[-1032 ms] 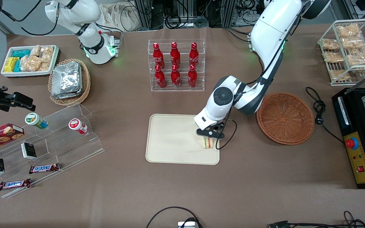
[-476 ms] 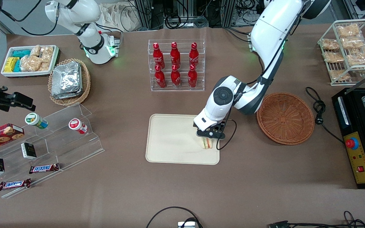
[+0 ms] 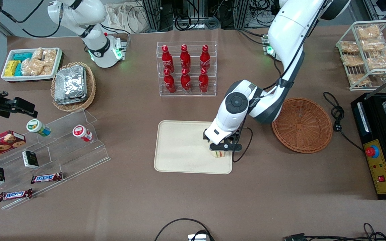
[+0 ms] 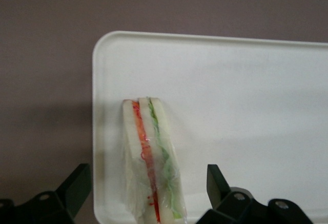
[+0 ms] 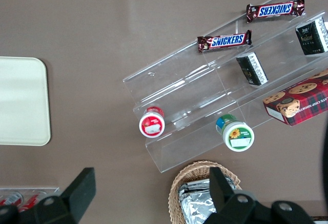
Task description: Place sandwich from basket to tray
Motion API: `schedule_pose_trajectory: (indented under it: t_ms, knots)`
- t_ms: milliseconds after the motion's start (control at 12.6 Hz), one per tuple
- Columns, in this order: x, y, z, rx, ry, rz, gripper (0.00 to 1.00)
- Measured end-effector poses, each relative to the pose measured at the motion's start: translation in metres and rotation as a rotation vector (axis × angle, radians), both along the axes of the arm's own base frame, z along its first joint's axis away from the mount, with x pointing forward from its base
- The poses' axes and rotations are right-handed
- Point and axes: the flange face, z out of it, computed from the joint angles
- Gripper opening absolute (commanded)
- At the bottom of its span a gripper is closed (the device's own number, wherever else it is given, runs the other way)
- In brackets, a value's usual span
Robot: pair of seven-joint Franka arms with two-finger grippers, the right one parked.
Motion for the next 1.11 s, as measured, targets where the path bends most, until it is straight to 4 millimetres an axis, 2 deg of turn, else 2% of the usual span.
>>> schedule_pose_trajectory:
  t_ms: [159,317,556,794,952,1111]
  knots:
    - [0.010,0.006,0.024,0.053,0.014,0.044,1.00]
    - [0.023,0.025,0.045,0.095,0.003,0.090,1.00]
    - [0.034,0.068,0.092,0.171,-0.015,0.158,1.00]
    - [0.044,0.124,0.145,0.197,-0.030,0.242,1.00]
    - [0.047,0.152,0.165,0.207,-0.028,0.280,1.00]
    - [0.046,0.174,0.177,0.228,-0.004,0.278,1.00]
